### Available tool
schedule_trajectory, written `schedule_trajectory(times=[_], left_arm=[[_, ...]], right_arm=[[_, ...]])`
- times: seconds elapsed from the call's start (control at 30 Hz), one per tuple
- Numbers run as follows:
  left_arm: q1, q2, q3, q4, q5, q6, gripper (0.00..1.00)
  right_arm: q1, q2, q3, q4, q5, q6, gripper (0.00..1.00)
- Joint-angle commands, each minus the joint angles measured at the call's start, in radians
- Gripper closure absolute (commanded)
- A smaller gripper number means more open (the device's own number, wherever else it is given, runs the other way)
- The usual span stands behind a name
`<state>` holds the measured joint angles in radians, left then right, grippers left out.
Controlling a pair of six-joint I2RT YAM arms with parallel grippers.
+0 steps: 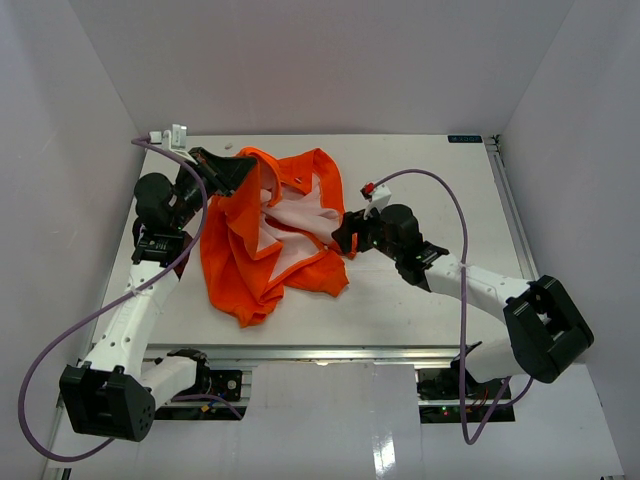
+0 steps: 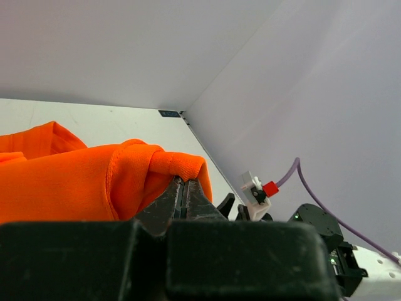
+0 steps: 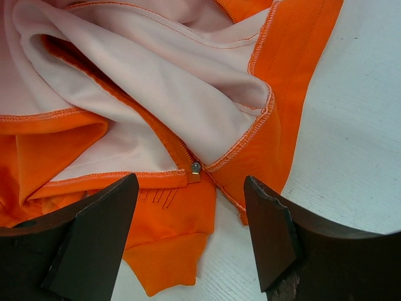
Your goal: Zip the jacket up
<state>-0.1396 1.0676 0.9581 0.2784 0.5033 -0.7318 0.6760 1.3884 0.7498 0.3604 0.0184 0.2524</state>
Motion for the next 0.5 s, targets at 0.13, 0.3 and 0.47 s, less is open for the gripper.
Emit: schedule_trajectory(times=[0.13, 0.3, 0.47], left_arm=[[0.006, -0.03, 0.082, -0.276, -0.517, 0.11, 1.0], [0.018, -0.147, 0.02, -0.333, -0.813, 0.106, 1.0], [0.017, -0.201, 0.036, -0.39, -0.777, 0.13, 0.37]], right_arm=[[0.002, 0.03, -0.012, 0.011, 0.087, 0.025, 0.25], [0.002, 0.072, -0.013, -0.012, 0.148, 0.076, 0.27], [-0.001, 0.157, 0.022, -0.009, 0.118, 0.082, 0.28]])
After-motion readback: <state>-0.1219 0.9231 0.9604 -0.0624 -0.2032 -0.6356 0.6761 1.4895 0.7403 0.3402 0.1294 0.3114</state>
